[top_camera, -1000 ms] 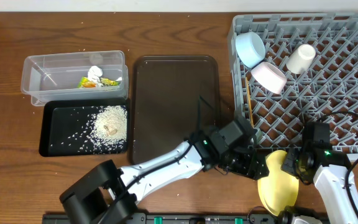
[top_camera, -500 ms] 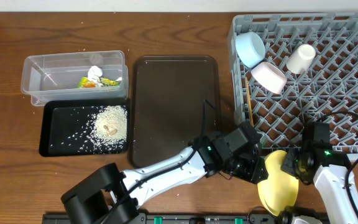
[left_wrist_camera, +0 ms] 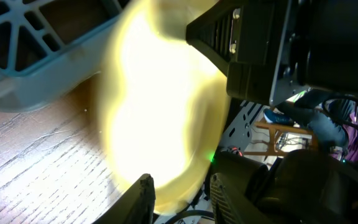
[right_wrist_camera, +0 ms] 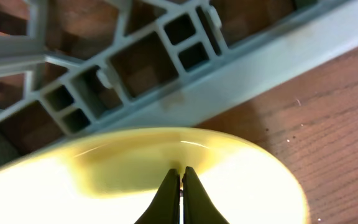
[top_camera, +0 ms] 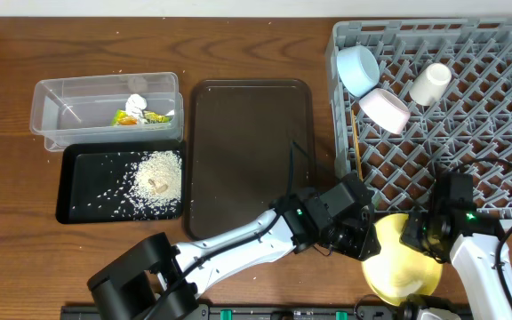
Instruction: Sort waste into correct bins and load items into the dishwasher rack
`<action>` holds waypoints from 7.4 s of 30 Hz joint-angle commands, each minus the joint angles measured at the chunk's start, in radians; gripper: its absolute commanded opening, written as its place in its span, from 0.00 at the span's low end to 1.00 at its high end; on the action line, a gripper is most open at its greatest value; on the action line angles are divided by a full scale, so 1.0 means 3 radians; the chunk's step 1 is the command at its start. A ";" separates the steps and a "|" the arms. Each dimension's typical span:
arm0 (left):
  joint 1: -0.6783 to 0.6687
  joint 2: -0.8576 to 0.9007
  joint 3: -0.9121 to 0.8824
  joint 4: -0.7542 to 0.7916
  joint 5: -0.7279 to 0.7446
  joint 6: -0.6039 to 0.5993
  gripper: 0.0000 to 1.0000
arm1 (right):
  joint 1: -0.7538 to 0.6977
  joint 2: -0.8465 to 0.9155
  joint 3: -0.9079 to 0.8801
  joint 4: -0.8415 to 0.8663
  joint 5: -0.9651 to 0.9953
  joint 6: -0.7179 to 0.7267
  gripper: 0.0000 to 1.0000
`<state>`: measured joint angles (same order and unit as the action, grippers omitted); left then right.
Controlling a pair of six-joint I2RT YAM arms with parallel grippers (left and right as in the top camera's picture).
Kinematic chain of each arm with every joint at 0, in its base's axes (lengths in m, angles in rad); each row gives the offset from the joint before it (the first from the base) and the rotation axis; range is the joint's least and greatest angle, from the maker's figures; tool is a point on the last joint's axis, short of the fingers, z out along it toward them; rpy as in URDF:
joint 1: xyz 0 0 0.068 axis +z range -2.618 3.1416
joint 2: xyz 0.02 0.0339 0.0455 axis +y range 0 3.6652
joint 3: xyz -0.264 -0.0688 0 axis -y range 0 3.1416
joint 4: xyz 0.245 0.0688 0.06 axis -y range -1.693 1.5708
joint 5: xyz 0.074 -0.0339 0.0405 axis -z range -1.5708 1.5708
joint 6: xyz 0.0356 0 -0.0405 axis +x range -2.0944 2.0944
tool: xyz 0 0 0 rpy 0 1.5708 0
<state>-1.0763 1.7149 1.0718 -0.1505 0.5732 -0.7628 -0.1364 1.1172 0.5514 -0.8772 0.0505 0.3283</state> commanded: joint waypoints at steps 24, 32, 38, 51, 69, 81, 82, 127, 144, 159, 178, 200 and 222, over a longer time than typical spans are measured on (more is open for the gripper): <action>-0.0029 0.0364 -0.0006 -0.0139 -0.0542 0.0006 0.49 | -0.0011 -0.0003 0.0074 -0.0005 -0.0099 -0.0051 0.03; -0.0031 0.0526 -0.0006 -0.0001 -0.0456 -0.0009 0.49 | -0.0011 -0.0003 0.0074 -0.0017 -0.0099 -0.0051 0.03; -0.0031 0.0566 -0.0006 0.0062 -0.0444 -0.0020 0.36 | -0.0011 -0.0003 0.0074 -0.0019 -0.0118 -0.0051 0.03; -0.0033 0.0669 -0.0006 0.0062 -0.0441 -0.0111 0.33 | -0.0011 -0.0003 0.0074 -0.0069 -0.0323 -0.0050 0.03; -0.0032 0.0699 -0.0006 0.0060 -0.0434 -0.0170 0.11 | -0.0009 -0.0004 0.0076 -0.0107 -0.0624 -0.0050 0.01; -0.0006 0.0704 -0.0003 0.0032 -0.0351 -0.0169 0.33 | -0.0009 -0.0003 0.0080 -0.0065 -0.0715 -0.0037 0.02; -0.0003 0.0704 -0.0001 0.0032 -0.0350 -0.0167 0.33 | -0.0009 -0.0003 0.0080 -0.0065 -0.0732 -0.0037 0.02; -0.0285 0.0825 0.0000 -0.0081 -0.1031 0.0332 0.06 | -0.0003 -0.0170 0.0120 -0.0277 -0.1184 -0.0037 0.04; -0.0284 0.0106 0.0000 -0.0601 -0.1256 0.0753 0.06 | -0.0003 -0.0533 0.0979 -0.0907 -0.1179 -0.0107 0.06; -0.0024 -0.0565 0.0001 -0.0904 -0.1317 0.0774 0.06 | -0.0003 -0.0524 0.1115 -0.0855 -0.1155 -0.0481 0.08; 0.1068 -0.0774 0.0006 -0.1013 -0.1249 0.0907 0.06 | -0.0003 -0.0514 0.1179 -0.0473 -0.1778 -0.0838 0.51; 0.1144 -0.1101 0.0013 -0.0964 -0.0903 0.0908 0.06 | -0.0001 0.0167 0.1175 0.0219 -0.2298 -0.0855 0.26; 0.1406 -0.1104 0.0013 -0.1331 -0.1364 0.0936 0.43 | -0.0003 0.0141 0.1260 0.0223 -0.2140 -0.1150 0.01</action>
<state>-0.7002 1.4006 1.0714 -0.5201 0.2108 -0.4965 -0.1398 1.1641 0.8864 -0.8135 -0.6334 0.0166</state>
